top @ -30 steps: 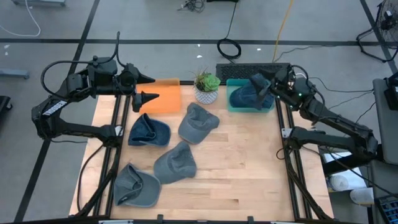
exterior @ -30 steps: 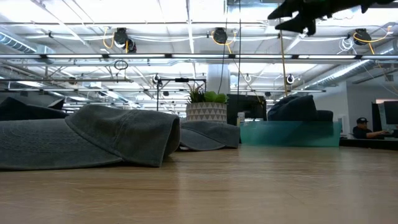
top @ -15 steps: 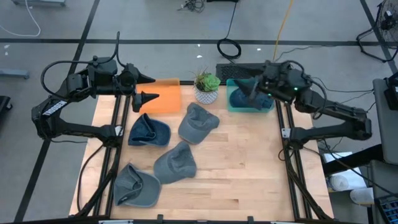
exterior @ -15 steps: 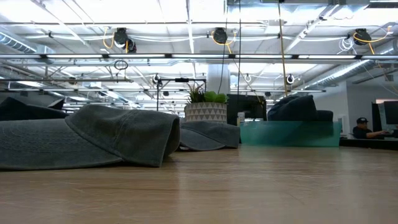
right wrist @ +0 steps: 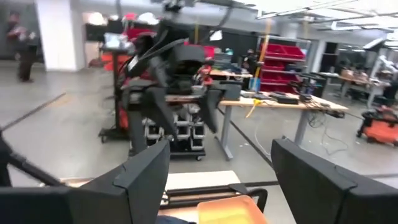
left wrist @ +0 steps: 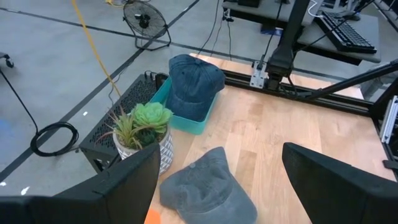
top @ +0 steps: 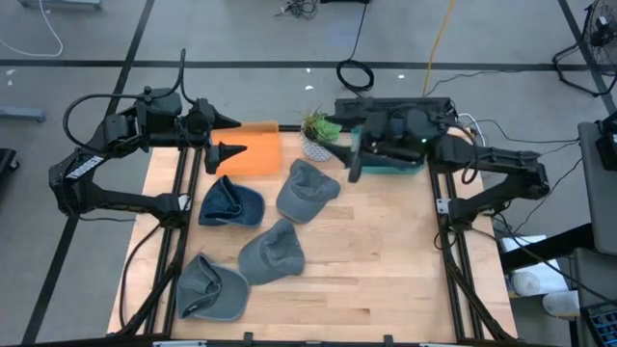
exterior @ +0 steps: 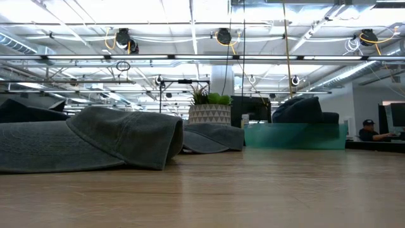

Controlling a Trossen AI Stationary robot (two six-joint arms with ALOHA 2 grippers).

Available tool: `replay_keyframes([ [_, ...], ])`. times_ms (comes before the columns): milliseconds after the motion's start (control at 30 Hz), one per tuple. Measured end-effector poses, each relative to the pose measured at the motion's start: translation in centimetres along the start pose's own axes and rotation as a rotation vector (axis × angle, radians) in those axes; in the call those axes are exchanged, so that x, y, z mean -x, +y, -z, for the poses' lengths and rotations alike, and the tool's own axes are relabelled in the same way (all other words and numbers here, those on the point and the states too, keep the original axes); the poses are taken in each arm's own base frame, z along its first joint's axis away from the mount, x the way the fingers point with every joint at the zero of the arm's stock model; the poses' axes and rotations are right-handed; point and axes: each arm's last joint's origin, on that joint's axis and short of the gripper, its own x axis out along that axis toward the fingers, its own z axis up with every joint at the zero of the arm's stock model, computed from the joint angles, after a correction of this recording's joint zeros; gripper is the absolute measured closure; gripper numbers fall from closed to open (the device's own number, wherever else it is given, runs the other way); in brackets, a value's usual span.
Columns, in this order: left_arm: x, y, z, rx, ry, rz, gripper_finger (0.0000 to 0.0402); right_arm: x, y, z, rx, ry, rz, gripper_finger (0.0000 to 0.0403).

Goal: Pick & Place hat
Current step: Put the blue cap into the light blue bin

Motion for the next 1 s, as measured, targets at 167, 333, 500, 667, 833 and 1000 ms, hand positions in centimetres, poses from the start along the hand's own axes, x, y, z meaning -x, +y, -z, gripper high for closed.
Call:
replay_keyframes([
  [167, 0.0, -0.2, 0.0, -0.008, -0.001, 0.014, 0.0055, -1.7, 1.5, -0.5, 0.032, -0.007, -0.044, 0.0134],
  [333, 0.0, -1.3, -0.4, -0.11, -0.048, 0.071, 0.0055, -2.9, 2.3, 0.1, 0.039, 0.043, -0.065, 0.0134],
  [500, 0.2, -3.4, -0.3, -0.226, -0.053, 0.134, 0.0055, -3.1, 2.5, 0.9, 0.003, 0.111, -0.071, 0.0134],
  [667, 0.5, -5.2, 0.3, -0.277, -0.019, 0.111, 0.0055, -3.0, 2.8, 1.1, -0.006, 0.127, -0.082, 0.0134],
  [833, 0.9, -6.8, 1.2, -0.271, 0.044, 0.124, 0.0055, -3.0, 3.1, 1.0, -0.001, 0.128, -0.093, 0.0134],
  [1000, 0.9, -8.3, 2.5, -0.256, 0.175, 0.144, 0.0055, -2.9, 3.5, 1.2, 0.002, 0.143, -0.103, 0.0134],
])
